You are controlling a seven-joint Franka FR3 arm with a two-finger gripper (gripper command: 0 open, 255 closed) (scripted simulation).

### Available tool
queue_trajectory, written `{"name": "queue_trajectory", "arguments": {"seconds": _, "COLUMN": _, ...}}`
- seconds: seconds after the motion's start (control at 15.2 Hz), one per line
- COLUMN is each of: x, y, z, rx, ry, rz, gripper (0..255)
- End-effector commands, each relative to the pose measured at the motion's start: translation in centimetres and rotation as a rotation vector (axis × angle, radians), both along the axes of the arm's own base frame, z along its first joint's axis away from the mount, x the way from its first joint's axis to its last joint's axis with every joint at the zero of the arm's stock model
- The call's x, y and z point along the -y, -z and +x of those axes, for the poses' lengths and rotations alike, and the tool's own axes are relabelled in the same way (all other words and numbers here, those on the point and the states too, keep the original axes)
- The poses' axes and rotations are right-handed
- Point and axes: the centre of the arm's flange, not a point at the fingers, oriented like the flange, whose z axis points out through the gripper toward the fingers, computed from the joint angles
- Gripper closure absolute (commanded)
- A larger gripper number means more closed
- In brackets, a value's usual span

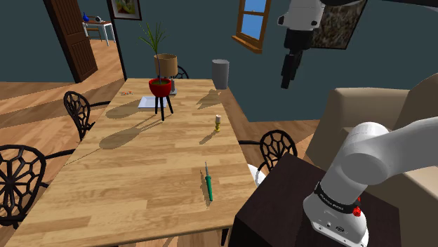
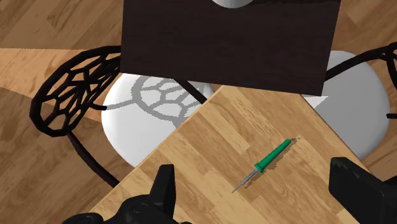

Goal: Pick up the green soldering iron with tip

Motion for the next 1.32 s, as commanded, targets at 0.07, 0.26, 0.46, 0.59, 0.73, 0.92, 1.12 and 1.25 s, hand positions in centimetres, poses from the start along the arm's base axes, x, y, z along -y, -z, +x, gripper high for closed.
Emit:
{"name": "queue_trajectory", "arguments": {"seconds": 0.07, "x": -0.4, "y": 1.2, "z": 0.2, "rx": 0.005, "ry": 0.013, "rz": 0.001, "gripper": 0}}
{"name": "queue_trajectory", "arguments": {"seconds": 0.26, "x": -1.7, "y": 4.8, "z": 0.9, "rx": 0.019, "ry": 0.054, "rz": 0.003, "gripper": 0}}
{"name": "queue_trajectory", "arguments": {"seconds": 0.46, "x": -2.9, "y": 8.5, "z": 1.6, "rx": 0.033, "ry": 0.094, "rz": 0.005, "gripper": 0}}
{"name": "queue_trajectory", "arguments": {"seconds": 0.59, "x": -3.8, "y": 10.9, "z": 2.2, "rx": 0.042, "ry": 0.121, "rz": 0.006, "gripper": 0}}
{"name": "queue_trajectory", "arguments": {"seconds": 0.73, "x": -4.6, "y": 13.2, "z": 2.8, "rx": 0.051, "ry": 0.148, "rz": 0.008, "gripper": 0}}
{"name": "queue_trajectory", "arguments": {"seconds": 0.92, "x": -5.7, "y": 16.8, "z": 3.8, "rx": 0.065, "ry": 0.188, "rz": 0.01, "gripper": 0}}
{"name": "queue_trajectory", "arguments": {"seconds": 1.12, "x": -6.9, "y": 20.4, "z": 4.9, "rx": 0.079, "ry": 0.229, "rz": 0.012, "gripper": 0}}
{"name": "queue_trajectory", "arguments": {"seconds": 1.25, "x": -7.6, "y": 22.8, "z": 5.7, "rx": 0.089, "ry": 0.255, "rz": 0.014, "gripper": 0}}
